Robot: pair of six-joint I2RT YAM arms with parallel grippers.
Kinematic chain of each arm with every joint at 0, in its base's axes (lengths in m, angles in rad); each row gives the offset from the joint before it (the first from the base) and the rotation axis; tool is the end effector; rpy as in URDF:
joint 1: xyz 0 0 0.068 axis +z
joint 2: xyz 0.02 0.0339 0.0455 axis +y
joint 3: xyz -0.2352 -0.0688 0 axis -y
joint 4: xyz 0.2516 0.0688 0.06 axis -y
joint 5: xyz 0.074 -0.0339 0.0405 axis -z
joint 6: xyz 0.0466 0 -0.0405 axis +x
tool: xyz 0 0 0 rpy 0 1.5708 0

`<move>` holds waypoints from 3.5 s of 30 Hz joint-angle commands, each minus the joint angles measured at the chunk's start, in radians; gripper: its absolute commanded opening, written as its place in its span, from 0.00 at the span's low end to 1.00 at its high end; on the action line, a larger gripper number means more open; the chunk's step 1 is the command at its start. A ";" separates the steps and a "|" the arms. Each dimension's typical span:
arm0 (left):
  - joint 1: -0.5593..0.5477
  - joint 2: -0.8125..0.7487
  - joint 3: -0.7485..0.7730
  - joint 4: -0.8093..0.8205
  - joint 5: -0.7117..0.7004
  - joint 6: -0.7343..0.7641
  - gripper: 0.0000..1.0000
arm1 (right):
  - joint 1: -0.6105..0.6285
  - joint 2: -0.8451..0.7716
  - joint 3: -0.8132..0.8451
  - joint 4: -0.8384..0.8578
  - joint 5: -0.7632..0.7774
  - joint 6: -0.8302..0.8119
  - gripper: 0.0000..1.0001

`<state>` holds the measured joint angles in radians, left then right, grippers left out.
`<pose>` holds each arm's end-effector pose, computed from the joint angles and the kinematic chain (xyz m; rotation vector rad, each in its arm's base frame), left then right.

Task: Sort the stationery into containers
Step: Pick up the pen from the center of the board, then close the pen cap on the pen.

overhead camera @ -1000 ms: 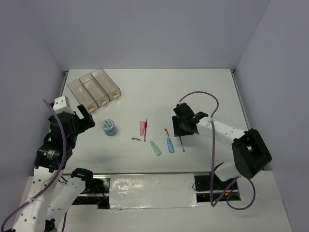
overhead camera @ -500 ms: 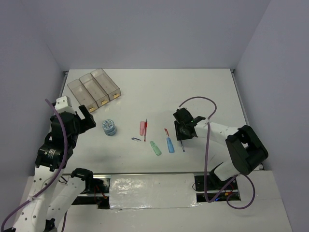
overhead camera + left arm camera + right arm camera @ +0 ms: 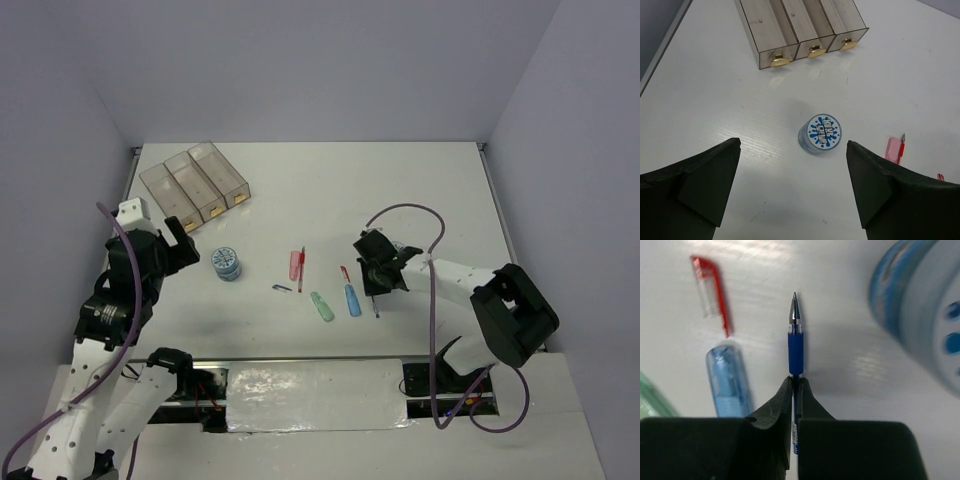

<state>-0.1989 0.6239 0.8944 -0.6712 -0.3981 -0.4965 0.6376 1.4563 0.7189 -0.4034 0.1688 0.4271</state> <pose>0.1636 -0.0145 0.3303 -0.5390 1.8628 -0.0693 0.2214 0.1543 0.1134 -0.2328 2.6757 0.1019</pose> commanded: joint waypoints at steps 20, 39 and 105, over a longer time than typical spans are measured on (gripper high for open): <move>-0.760 0.687 0.199 -0.342 -0.378 -1.319 0.99 | 0.139 -0.666 0.159 -0.412 0.210 0.108 0.00; -0.599 1.054 0.210 -0.077 -0.119 -1.248 0.98 | 0.143 -0.763 0.117 -0.448 0.198 0.093 0.00; -0.591 1.169 0.026 -0.028 0.018 -1.205 0.51 | 0.143 -0.887 0.088 -0.382 0.118 0.042 0.00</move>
<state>-0.7967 1.7107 1.0046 -0.6361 -0.4511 -1.6825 0.7746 0.5789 0.8078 -0.8307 0.2840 0.4778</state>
